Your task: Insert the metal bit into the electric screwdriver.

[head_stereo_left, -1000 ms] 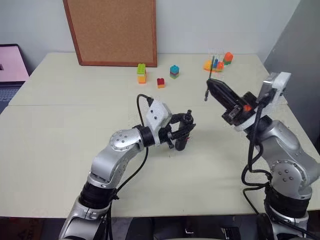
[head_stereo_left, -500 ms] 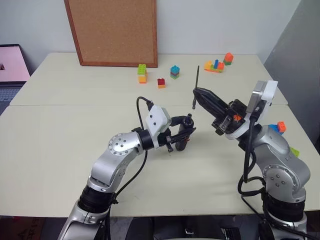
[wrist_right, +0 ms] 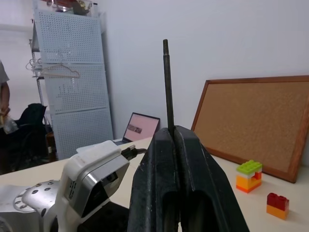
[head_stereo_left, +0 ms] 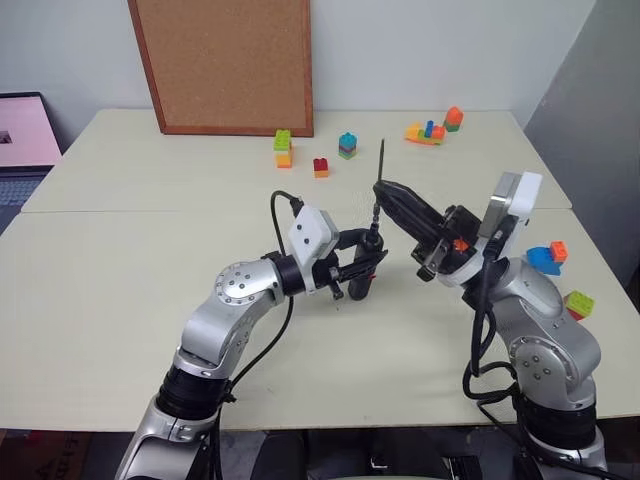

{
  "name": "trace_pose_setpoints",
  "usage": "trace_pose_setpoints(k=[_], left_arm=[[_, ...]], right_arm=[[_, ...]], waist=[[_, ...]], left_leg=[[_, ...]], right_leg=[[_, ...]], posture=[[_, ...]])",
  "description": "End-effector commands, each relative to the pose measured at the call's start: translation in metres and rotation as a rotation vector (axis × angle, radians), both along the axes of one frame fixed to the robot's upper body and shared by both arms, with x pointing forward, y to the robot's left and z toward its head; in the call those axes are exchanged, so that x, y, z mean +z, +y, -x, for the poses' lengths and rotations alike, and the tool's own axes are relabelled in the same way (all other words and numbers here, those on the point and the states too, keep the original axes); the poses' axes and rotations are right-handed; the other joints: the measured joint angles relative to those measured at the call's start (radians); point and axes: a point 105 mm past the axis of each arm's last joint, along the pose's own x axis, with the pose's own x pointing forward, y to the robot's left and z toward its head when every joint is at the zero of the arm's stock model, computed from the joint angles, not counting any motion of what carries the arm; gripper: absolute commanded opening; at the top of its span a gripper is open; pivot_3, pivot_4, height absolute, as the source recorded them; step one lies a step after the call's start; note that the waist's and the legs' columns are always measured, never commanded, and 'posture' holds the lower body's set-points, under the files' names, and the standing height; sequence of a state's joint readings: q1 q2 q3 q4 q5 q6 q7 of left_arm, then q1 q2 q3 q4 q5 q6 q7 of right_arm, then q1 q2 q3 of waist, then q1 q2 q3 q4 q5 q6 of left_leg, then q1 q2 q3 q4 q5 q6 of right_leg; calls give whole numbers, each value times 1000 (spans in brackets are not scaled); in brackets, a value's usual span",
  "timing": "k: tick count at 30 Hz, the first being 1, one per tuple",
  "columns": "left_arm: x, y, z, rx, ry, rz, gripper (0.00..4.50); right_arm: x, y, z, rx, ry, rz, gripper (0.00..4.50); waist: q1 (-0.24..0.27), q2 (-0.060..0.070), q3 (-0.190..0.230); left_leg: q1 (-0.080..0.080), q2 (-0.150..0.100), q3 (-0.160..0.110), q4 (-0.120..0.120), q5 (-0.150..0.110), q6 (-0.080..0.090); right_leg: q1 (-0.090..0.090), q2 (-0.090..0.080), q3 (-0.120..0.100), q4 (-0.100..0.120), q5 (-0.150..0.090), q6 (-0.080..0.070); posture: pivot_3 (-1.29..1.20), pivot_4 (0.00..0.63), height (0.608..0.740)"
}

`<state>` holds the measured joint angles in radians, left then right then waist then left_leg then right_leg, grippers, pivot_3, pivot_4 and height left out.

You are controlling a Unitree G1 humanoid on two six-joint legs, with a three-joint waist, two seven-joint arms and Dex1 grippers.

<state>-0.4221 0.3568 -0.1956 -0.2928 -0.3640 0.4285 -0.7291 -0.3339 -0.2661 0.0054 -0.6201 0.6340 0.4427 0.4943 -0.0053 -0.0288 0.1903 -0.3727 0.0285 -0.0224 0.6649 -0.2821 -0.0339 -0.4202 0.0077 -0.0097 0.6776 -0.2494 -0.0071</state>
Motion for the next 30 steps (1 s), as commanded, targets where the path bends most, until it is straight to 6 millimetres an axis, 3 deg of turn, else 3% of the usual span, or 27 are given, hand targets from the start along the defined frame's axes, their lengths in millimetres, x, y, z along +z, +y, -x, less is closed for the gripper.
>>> trace_pose_setpoints(k=[1,4,19,30], left_arm=[[-1,-10,-8,-1,-20,2,1643],[10,-19,-10,-49,-3,40,1643],[8,10,-8,12,-31,-11,1643],[12,11,-8,19,-50,-11,1643]], right_arm=[[7,2,3,-11,-56,-10,0],[6,6,4,-15,-64,0,0],[21,6,2,-16,-102,-54,0],[18,6,1,0,-91,-54,0]], waist=[[0,0,0],[4,0,0],[-4,0,0],[-6,0,0]], left_leg=[[0,0,0,0,0,0],[0,-1,0,1,0,0],[2,0,0,0,0,0],[2,1,0,0,0,0]], right_leg=[[0,0,0,0,0,0],[1,0,0,1,0,0],[0,0,0,1,0,-1],[0,1,1,1,-1,-1]], posture=[[0,150,740],[0,150,740],[0,150,740],[0,150,740]])
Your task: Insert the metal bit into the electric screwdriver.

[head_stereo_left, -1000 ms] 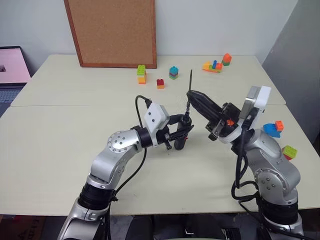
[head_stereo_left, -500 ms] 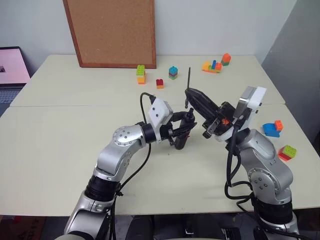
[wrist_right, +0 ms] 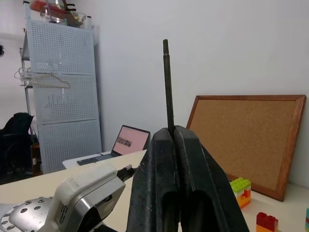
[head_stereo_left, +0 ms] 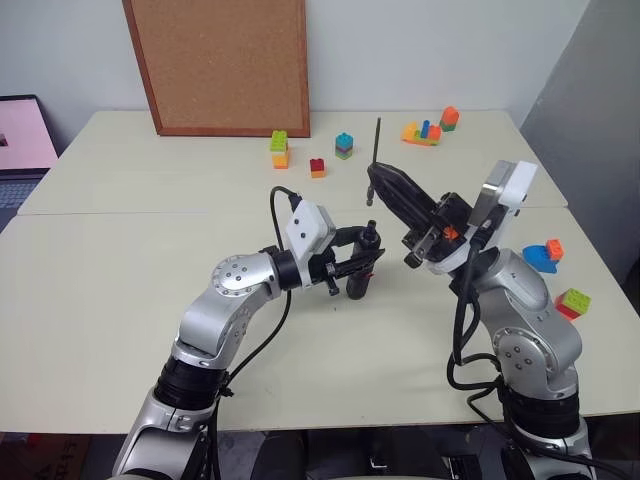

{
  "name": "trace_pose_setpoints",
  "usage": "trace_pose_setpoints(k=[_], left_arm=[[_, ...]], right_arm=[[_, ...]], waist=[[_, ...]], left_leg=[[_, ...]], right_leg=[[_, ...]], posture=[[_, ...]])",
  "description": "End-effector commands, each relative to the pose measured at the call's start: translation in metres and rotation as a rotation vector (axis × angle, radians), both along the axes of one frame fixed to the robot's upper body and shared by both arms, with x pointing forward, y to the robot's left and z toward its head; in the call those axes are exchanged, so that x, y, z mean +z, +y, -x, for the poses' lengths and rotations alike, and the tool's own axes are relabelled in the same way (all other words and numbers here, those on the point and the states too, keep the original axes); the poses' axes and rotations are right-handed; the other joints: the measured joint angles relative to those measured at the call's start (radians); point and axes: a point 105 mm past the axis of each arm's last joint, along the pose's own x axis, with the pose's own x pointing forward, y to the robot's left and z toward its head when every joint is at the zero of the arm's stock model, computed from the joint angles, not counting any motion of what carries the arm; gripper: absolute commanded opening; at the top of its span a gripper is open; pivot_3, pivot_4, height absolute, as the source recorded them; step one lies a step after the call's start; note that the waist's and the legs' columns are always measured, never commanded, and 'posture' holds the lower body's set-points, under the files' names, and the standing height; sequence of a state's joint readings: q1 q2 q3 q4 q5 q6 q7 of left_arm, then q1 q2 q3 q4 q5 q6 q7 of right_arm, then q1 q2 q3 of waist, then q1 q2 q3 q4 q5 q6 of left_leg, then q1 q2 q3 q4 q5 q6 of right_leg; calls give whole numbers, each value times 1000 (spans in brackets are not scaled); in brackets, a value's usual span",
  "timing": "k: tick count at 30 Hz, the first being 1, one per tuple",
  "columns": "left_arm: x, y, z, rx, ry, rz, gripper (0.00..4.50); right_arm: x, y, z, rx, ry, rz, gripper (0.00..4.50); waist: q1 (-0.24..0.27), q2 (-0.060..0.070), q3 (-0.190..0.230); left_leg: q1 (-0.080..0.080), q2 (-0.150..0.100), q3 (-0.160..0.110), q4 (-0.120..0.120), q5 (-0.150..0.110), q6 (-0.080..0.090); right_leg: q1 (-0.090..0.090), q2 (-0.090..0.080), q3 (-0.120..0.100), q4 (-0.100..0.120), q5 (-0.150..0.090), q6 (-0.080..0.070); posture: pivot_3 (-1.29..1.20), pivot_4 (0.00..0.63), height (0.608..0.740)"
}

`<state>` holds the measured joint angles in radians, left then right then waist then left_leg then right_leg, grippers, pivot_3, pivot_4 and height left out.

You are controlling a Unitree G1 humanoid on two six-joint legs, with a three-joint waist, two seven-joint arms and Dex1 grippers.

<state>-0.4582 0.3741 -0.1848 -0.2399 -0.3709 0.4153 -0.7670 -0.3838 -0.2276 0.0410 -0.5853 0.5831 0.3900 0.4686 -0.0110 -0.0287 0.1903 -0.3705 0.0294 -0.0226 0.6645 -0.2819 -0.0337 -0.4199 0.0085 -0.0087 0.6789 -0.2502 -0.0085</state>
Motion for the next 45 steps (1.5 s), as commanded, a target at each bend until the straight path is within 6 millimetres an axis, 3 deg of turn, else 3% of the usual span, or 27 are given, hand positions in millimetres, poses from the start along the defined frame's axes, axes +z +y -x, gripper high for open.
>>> trace_pose_setpoints(k=[1,16,45], left_arm=[[11,7,-1,37,-51,9,1643],[5,13,-4,49,-40,-7,1643],[5,10,-3,40,-46,-7,1642]], right_arm=[[8,-2,6,19,-41,-22,0],[-3,-7,-5,-15,17,-31,0],[-23,-3,-6,10,57,-4,0]], waist=[[0,0,0],[-8,0,0],[-18,0,0]], left_leg=[[0,0,0,0,0,0],[0,0,0,0,0,0],[1,0,0,-1,0,0]], right_leg=[[0,0,0,0,0,0],[0,0,0,0,0,0],[0,0,0,0,0,0]], posture=[[0,150,740],[0,150,740],[0,150,740]])
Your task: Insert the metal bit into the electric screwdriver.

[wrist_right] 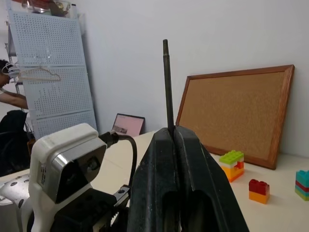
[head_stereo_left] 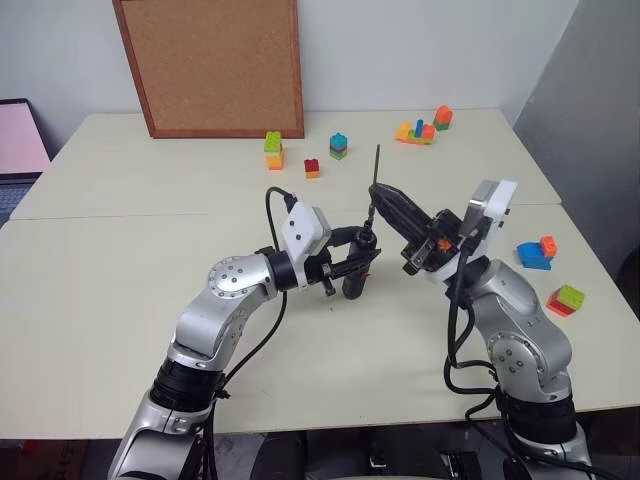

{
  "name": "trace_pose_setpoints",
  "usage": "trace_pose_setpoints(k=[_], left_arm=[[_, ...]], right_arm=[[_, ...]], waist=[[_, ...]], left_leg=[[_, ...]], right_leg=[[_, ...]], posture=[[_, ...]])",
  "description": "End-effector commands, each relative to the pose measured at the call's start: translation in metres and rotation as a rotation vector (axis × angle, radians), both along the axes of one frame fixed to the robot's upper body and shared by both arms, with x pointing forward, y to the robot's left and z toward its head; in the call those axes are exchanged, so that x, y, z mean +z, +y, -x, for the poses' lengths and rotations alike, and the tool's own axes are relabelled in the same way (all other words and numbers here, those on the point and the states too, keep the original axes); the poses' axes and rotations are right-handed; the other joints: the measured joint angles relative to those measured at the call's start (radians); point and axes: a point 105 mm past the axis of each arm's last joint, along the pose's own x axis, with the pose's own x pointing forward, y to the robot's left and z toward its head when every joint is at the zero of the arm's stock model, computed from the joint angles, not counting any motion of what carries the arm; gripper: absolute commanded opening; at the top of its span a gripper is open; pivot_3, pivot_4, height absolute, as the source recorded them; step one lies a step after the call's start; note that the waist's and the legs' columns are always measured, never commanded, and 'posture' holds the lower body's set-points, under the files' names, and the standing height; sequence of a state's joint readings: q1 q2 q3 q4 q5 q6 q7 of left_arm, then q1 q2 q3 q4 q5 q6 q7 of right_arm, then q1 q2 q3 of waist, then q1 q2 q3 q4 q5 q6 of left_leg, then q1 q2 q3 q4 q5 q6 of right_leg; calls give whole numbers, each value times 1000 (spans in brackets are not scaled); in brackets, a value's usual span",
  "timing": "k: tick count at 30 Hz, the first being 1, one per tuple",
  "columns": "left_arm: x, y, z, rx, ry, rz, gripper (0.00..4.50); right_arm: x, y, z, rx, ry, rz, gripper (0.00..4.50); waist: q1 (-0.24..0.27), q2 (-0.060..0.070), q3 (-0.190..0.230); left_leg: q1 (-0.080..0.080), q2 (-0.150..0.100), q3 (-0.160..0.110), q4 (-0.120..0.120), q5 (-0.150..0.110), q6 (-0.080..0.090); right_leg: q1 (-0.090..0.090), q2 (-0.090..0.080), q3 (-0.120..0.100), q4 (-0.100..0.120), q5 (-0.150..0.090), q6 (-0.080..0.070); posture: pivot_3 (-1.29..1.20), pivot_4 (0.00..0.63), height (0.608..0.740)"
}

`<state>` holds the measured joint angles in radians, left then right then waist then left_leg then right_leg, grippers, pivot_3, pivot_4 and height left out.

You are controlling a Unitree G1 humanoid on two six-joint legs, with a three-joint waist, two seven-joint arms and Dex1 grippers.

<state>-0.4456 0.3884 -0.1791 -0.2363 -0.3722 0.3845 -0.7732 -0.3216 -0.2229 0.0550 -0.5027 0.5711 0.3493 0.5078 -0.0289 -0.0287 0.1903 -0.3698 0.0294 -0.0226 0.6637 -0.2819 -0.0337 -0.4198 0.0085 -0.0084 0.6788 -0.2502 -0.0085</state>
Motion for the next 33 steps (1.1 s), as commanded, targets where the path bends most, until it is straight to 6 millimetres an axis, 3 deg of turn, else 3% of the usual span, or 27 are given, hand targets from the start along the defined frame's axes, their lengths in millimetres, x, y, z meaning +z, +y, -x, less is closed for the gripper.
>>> trace_pose_setpoints(k=[1,19,28,33], left_arm=[[6,6,-3,36,-30,-6,1642],[10,5,-2,25,-54,-8,1642],[8,5,-2,25,-54,-8,1642],[7,4,-3,26,-55,-8,1642]], right_arm=[[5,1,6,15,-35,-10,0],[-20,-1,4,17,81,62,0],[-16,-7,9,42,110,88,0],[-8,-15,8,22,83,93,948]], waist=[[0,0,0],[0,0,0],[0,0,0],[0,0,0]], left_leg=[[0,0,0,0,0,0],[1,0,0,0,0,0],[1,0,0,-1,0,0],[1,0,0,-1,0,0]], right_leg=[[0,0,0,0,0,0],[0,0,0,0,0,0],[1,0,0,0,0,0],[0,0,0,0,0,0]], posture=[[0,150,740],[0,150,740],[0,150,740],[0,150,740]])
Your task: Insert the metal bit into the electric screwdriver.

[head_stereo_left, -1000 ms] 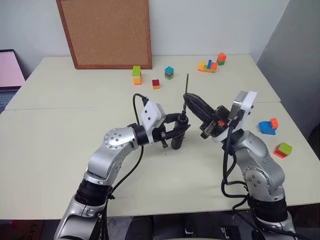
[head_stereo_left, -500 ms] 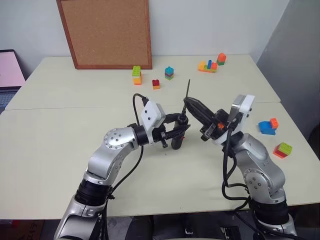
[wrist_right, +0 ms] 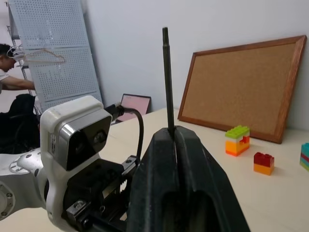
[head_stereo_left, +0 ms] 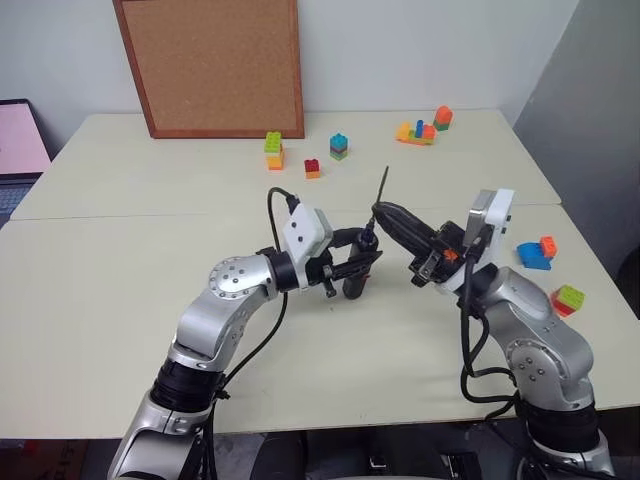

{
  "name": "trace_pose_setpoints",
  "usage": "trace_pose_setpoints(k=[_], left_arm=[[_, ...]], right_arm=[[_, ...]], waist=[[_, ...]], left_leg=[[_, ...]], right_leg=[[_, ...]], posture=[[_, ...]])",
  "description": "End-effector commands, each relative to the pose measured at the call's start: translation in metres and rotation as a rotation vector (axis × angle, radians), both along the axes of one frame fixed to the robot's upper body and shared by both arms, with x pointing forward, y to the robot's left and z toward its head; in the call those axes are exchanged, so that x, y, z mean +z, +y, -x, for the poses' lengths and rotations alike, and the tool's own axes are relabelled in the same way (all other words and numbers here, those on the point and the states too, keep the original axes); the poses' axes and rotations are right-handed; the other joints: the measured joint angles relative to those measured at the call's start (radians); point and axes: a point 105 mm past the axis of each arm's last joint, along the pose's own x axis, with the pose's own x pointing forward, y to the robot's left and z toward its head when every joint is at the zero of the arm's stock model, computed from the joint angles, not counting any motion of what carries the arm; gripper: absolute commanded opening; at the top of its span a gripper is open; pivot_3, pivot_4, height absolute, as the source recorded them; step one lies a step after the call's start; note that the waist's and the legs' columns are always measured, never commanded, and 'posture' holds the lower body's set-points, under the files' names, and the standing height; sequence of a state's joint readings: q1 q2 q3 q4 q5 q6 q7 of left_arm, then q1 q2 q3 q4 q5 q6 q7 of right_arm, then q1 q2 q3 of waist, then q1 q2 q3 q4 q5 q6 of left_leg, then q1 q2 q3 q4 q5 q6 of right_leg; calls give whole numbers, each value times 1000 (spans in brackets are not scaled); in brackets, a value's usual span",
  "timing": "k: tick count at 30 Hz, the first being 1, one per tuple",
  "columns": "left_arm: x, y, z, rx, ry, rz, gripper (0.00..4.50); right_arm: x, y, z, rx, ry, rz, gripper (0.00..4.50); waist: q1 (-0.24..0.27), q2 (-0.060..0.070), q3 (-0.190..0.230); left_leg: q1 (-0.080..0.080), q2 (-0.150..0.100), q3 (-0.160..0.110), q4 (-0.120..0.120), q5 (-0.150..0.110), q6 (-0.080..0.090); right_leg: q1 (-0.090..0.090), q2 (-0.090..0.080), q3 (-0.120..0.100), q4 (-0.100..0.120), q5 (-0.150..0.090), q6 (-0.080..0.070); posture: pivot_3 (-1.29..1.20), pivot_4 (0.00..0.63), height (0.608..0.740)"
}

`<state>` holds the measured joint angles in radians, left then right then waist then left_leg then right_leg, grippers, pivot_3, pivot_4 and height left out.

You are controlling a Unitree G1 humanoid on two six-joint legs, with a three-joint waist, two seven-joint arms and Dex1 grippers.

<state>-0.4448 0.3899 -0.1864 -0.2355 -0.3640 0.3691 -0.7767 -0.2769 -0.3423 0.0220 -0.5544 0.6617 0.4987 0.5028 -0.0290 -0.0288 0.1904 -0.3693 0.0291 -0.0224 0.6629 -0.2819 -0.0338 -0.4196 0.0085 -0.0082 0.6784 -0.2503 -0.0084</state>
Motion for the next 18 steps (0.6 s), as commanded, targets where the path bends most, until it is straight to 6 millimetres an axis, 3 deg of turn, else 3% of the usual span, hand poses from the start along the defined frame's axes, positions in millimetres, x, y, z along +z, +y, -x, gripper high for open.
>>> trace_pose_setpoints(k=[1,5,8,13,15,18], left_arm=[[7,5,-4,33,-43,-1,1642],[9,5,-4,35,-47,3,1641],[22,8,-10,59,-87,7,1641],[39,17,-26,112,-178,-47,1641],[43,21,-33,126,-229,-110,1641],[39,31,-49,151,-324,-340,1641]], right_arm=[[14,-6,4,-4,-51,-17,1171],[21,-16,1,-49,-71,-12,2010],[23,-34,0,-122,-78,30,2841],[24,-58,2,-238,-122,176,3824],[26,-65,6,-253,-144,232,3883],[23,-66,16,-215,-179,425,3883]], waist=[[0,0,0],[0,0,0],[0,0,0],[1,0,0],[2,0,0],[3,1,1]], left_leg=[[0,0,0,0,0,0],[0,0,0,0,0,0],[-1,0,0,0,0,0],[-4,0,1,0,0,0],[-6,0,1,-1,0,0],[-9,0,1,-1,0,0]], right_leg=[[0,0,0,0,0,0],[0,0,0,0,0,0],[0,0,0,-1,0,0],[-1,1,-3,-3,0,0],[-3,1,-3,-4,0,0],[-4,1,-3,-7,0,0]], posture=[[0,150,740],[0,150,740],[0,150,740],[0,150,740],[0,150,740],[0,150,740]])
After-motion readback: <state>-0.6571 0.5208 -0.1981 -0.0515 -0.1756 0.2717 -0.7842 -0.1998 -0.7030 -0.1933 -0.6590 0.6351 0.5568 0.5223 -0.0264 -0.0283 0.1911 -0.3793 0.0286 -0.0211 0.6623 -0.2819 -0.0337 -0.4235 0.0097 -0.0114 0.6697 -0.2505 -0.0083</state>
